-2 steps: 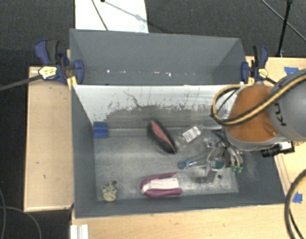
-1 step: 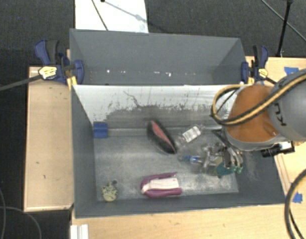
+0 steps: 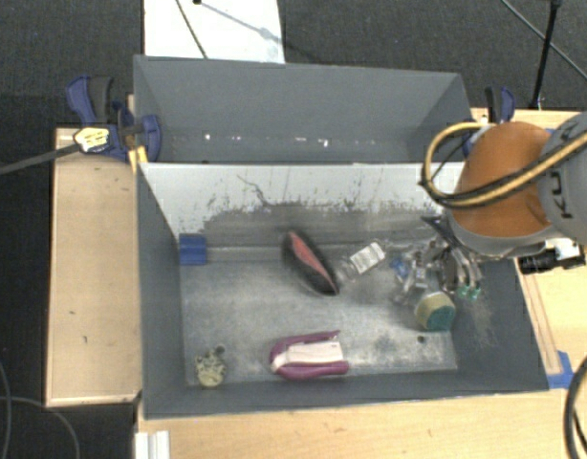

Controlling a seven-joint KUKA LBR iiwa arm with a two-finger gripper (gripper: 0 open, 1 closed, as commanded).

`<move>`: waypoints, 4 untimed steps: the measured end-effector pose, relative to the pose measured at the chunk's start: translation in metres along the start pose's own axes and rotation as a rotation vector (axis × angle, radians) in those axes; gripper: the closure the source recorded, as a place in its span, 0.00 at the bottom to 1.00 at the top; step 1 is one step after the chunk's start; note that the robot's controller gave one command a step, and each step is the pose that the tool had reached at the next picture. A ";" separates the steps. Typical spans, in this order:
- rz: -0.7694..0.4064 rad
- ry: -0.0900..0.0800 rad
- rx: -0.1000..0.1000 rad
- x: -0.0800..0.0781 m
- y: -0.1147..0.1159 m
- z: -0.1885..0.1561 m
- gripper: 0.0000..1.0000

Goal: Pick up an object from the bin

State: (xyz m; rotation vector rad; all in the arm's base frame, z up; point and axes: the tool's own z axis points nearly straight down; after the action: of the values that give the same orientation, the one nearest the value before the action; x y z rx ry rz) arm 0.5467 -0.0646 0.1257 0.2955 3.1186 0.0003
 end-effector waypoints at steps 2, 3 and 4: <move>-0.148 0.011 0.002 0.009 -0.050 -0.024 1.00; -0.152 0.007 0.000 0.008 -0.048 -0.025 0.00; -0.063 0.012 0.000 -0.014 -0.055 0.052 0.00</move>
Offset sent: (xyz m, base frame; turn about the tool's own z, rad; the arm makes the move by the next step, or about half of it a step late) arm -0.0084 0.0066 0.0747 0.0111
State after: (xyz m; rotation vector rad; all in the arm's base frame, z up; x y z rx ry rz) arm 0.5508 -0.1214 0.0736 0.1977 3.1377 0.0020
